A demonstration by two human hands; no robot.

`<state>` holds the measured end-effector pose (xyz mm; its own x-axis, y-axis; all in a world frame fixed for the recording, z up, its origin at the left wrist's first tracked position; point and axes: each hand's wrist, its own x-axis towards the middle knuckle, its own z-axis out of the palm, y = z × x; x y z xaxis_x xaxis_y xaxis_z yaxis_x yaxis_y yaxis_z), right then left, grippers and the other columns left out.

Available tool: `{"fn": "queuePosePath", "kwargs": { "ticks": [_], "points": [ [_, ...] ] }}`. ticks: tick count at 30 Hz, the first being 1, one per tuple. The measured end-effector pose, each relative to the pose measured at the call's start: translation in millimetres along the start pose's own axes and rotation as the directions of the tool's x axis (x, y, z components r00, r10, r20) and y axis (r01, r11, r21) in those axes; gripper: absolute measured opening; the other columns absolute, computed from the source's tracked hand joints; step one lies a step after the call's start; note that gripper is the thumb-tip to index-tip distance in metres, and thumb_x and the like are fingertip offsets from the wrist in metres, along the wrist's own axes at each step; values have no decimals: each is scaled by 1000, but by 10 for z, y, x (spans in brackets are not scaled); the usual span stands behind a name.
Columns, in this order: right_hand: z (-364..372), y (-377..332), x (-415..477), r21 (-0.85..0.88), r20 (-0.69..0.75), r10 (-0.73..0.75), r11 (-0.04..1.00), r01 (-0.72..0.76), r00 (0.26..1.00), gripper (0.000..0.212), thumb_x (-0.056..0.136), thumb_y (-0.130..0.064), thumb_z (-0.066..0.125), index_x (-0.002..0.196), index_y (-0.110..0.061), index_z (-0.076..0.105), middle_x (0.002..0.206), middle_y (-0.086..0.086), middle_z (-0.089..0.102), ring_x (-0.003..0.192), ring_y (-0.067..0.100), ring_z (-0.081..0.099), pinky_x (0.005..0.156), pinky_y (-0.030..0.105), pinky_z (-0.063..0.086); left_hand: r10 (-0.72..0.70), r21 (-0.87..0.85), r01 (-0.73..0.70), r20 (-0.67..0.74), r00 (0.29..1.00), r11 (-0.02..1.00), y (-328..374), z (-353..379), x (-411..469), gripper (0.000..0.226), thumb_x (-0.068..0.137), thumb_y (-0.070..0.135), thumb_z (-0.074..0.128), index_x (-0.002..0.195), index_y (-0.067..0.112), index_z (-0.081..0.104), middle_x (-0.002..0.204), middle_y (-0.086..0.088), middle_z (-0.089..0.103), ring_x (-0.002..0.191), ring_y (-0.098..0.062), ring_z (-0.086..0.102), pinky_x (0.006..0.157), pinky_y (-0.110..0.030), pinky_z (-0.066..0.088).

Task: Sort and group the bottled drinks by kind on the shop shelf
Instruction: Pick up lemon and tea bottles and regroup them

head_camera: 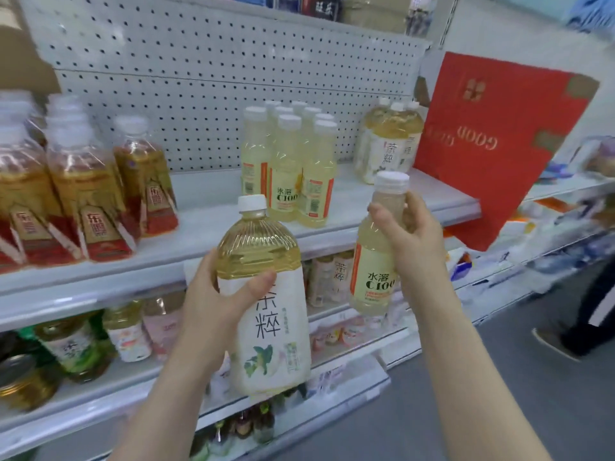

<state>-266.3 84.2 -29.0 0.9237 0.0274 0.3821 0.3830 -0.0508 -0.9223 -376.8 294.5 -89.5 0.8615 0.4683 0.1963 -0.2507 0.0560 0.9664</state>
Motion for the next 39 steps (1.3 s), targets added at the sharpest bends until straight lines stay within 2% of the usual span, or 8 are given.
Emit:
{"fn": "queuePosePath", "kwargs": {
  "ticks": [5,7,13,19,26,31,34,39],
  "points": [
    [71,186,896,91,-1,7,996,-7,1000,55,90,-36,74,140,-33,53,140,-8,60,133,11,53,110,44,46,23,-65,-27,-55,998,998,1,188,423,70,47,47,84,113,30,64,102,-3,76,91,-27,74,74,-46,60],
    [131,293,1267,112,-6,-13,994,13,1000,52,87,-42,75,134,-42,54,142,-8,58,137,15,49,113,50,42,48,-97,-57,-89,995,994,28,243,596,69,45,46,82,109,26,64,95,-1,77,85,-23,75,63,-35,60],
    [385,700,2091,142,103,37,988,-52,994,97,65,-71,78,149,-36,44,152,-5,50,140,20,47,113,55,41,54,-97,-66,-125,991,993,105,346,1035,87,37,58,92,114,27,65,101,-5,76,91,-28,74,70,-43,59],
    [669,897,2414,115,136,52,991,-68,989,66,83,-58,72,142,-37,50,146,-3,56,139,20,47,112,57,42,52,-26,-58,-168,984,998,99,382,1192,101,31,66,91,117,22,62,99,-6,76,88,-28,75,72,-45,58],
    [813,1057,2718,84,250,33,995,-55,968,94,77,-73,70,154,-33,35,160,-3,40,147,18,36,117,57,36,73,7,-73,-190,979,997,78,517,1112,63,41,51,85,100,40,66,96,-3,77,85,-27,75,69,-46,59],
    [660,925,2647,-122,272,16,992,18,962,66,99,-45,58,156,-28,29,157,0,41,139,19,44,114,50,40,90,39,-83,-232,969,996,50,775,1027,43,43,50,81,83,53,67,92,4,77,82,-21,75,68,-43,59],
    [373,626,2309,-64,181,-134,987,148,974,48,100,-42,58,143,-27,44,129,-5,58,119,7,56,101,35,46,92,48,-82,-238,967,995,10,995,985,47,45,49,83,90,51,68,98,2,77,87,-22,75,76,-51,59],
    [-21,329,1699,23,721,-89,994,105,687,54,79,-73,63,120,-38,62,114,-13,71,106,-2,66,91,24,52,114,110,-90,-237,965,990,-105,1507,933,57,46,52,83,100,48,65,101,7,76,92,-16,74,80,-42,59]
  ]
}}
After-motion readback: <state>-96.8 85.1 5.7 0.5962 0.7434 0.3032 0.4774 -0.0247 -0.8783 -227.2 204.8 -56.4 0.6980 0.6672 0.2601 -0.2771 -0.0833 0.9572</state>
